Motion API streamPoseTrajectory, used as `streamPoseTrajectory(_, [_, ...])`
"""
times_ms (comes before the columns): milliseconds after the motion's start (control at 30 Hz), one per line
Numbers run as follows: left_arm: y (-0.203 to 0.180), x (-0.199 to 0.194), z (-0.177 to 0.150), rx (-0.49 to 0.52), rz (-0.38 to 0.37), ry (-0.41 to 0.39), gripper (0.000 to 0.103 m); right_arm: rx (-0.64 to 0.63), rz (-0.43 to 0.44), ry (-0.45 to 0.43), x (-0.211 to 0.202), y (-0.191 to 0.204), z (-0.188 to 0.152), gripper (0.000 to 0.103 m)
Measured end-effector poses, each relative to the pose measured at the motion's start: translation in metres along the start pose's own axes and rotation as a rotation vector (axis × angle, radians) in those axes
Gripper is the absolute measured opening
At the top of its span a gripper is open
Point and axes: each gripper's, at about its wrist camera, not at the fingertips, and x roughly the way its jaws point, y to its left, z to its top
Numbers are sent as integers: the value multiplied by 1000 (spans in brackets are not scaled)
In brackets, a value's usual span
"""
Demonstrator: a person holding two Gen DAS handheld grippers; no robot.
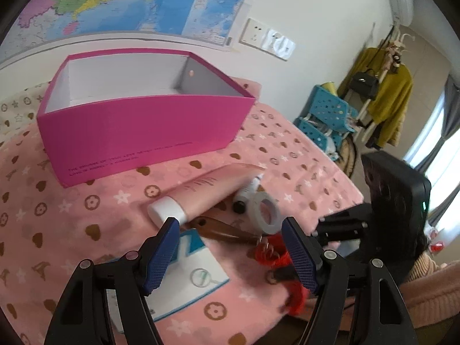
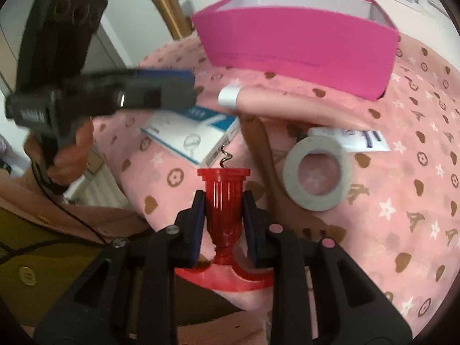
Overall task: Organize rigid objects
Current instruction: 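Grasp the red corkscrew by its body with the right gripper, then carry the red corkscrew into the magenta box and release it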
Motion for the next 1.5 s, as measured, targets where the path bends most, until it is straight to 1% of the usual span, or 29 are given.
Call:
streamPoseTrajectory(133, [-9,1,-3,14,-69,6,75,37,14,-65,-19,-6,9,27])
streamPoseTrajectory(267, [-20,3,0,56,-96,5,75,50,14,-120,-32,-9,22,27])
streamPoseTrajectory(333, [-21,0,6,68,-106,-15,75,48,-4,-139,-36,-8,34,27])
streamPoseTrajectory(433, [-23,-1,16,92,-92,-42,75,56,-8,-174,-41,-14,46,27])
streamPoseTrajectory(533, [-25,0,25,111,-90,-60,74,42,-30,-209,-48,-14,58,27])
streamPoseTrajectory(667, [-27,2,42,133,-81,-88,72,39,-41,-248,-60,-23,79,27])
streamPoseTrajectory(800, [-34,0,63,187,-54,-128,69,31,-43,-285,-68,-29,105,27])
streamPoseTrajectory(833, [-35,1,67,194,-47,-132,67,29,-37,-291,-69,-30,109,27])
streamPoseTrajectory(900, [-36,4,81,213,-44,-139,66,22,-34,-310,-73,-34,123,27])
streamPoseTrajectory(933, [-34,5,85,214,-44,-142,65,22,-36,-317,-74,-35,128,27])
streamPoseTrajectory(1000, [-33,8,97,215,-18,-155,63,21,-37,-337,-76,-38,142,27])
streamPoseTrajectory(1067, [-33,11,108,208,-2,-157,56,21,-35,-352,-77,-40,151,27])
streamPoseTrajectory(1133, [-32,14,118,203,8,-161,55,24,-27,-363,-77,-44,162,27])
streamPoseTrajectory(1200, [-31,16,129,200,35,-167,52,32,-31,-371,-74,-51,173,27])
streamPoseTrajectory(1267, [-29,20,138,194,55,-164,48,42,-31,-377,-72,-57,181,27])
streamPoseTrajectory(1400, [-17,27,158,179,103,-160,42,101,4,-386,-64,-79,196,27])
streamPoseTrajectory(1500, [-7,33,169,164,125,-145,41,135,11,-376,-55,-91,203,27])
